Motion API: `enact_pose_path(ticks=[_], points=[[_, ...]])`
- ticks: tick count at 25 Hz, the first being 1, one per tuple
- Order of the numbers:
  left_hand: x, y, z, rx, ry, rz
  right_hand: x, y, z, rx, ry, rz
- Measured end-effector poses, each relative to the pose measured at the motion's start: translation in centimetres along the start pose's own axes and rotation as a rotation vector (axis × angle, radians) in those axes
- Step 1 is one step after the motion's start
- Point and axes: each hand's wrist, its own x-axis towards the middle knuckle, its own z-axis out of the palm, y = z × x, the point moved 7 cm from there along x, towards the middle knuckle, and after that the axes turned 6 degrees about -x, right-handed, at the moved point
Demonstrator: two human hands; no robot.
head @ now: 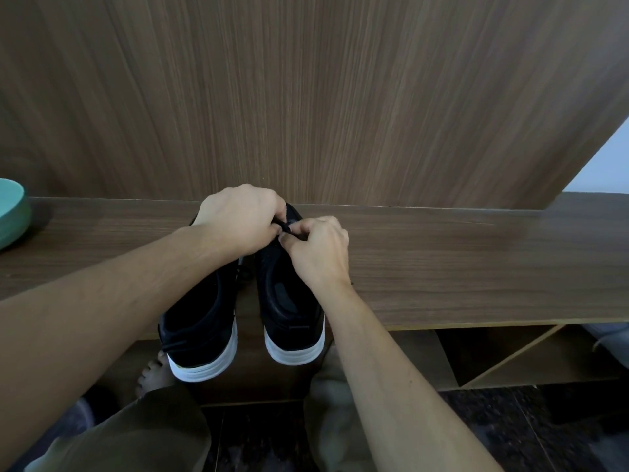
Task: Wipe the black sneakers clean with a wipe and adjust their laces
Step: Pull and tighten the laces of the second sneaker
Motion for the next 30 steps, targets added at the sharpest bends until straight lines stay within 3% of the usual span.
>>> enact_pose_path(ticks=[2, 4, 10, 16, 18, 24, 30], points=[[-0.1, 0.6, 0.0, 0.06, 0.005, 0.016, -0.2, 0.0, 0.4, 0.007, -0.124, 0.045], [-0.2, 1.0, 0.1, 0.101, -0.003, 0.028, -0.5, -0.1, 0.3, 0.003, -0.143, 0.024], [-0.2, -0.1, -0.3, 0.03, -0.054, 0.002, -0.5, -0.1, -2.2, -0.013, 0.033, 0.008], [0.2, -0.9, 0.2, -0.126, -0.121, -0.024, -0.6, -1.3, -5.0, -0.454, 0.275, -0.184], [0.3, -1.2, 0.4, -0.134, -0.143, -0.04, -0.6, -0.8, -5.4, -0.504, 0.286, -0.183], [-1.1, -1.5, 2.3, 0.075, -0.166, -0.09, 0.2, 3.0, -5.9, -0.448, 0.198, 0.038], [-2.3, -1.5, 3.9, 0.266, -0.134, -0.085, 0.5, 3.6, -4.6, -0.565, 0.225, 0.02]])
